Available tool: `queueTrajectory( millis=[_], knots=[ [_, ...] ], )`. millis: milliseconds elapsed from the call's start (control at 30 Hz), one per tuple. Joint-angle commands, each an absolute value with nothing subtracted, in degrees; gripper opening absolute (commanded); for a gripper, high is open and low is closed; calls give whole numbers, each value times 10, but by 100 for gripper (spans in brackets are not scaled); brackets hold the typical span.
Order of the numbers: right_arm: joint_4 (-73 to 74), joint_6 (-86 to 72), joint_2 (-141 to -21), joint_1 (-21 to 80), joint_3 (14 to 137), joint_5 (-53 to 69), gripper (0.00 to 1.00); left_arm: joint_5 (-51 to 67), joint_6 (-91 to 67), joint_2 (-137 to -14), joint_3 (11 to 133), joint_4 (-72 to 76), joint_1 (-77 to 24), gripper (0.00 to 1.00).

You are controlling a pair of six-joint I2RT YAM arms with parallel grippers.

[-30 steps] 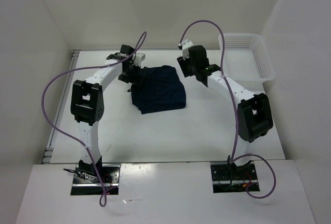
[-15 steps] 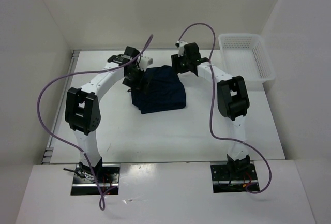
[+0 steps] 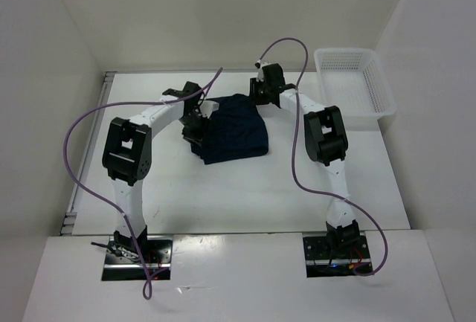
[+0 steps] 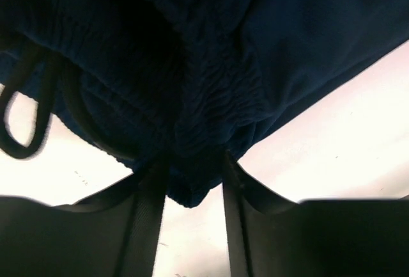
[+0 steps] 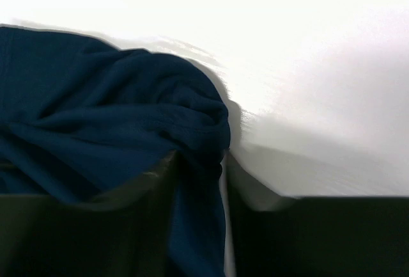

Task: Fold and stack the shorts
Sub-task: Fold the shorts

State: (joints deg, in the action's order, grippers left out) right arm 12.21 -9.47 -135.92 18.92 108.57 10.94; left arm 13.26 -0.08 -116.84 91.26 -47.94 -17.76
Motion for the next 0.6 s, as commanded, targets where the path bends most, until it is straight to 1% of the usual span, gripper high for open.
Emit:
queueTrajectory(
  millis=[0,100,133,167,200,233,267,300,333,367,433,567],
  knots=[
    [96,-123,-1382,185,1116,107,35,144,0,-1185,906,-478,-177,39],
    [96,-150,-1387,185,1116,78,22,144,0,-1185,901,-478,-177,36],
    [102,-150,-1387,185,1116,77,14,144,0,-1190,901,-478,-177,34],
    [102,-156,-1387,185,1116,77,11,144,0,-1190,901,-478,-177,26],
    [102,-163,-1387,185,1116,72,5,139,0,-1190,896,-478,-177,22],
    [102,-169,-1387,185,1123,64,2,139,0,-1190,896,-478,-177,18],
    [102,-175,-1387,185,1123,58,1,133,0,-1190,896,-478,-170,15],
    [102,-187,-1387,185,1137,36,0,124,0,-1190,896,-478,-164,6],
    [107,-192,-1387,185,1143,25,0,117,0,-1190,890,-478,-164,2],
    [107,-199,-1387,185,1157,12,0,110,0,-1184,883,-478,-158,0],
    [115,-214,-1387,185,1170,-30,0,85,0,-1178,875,-478,-158,0],
    [127,-225,-1387,185,1182,-74,0,68,0,-1159,844,-467,-164,0]
  ],
)
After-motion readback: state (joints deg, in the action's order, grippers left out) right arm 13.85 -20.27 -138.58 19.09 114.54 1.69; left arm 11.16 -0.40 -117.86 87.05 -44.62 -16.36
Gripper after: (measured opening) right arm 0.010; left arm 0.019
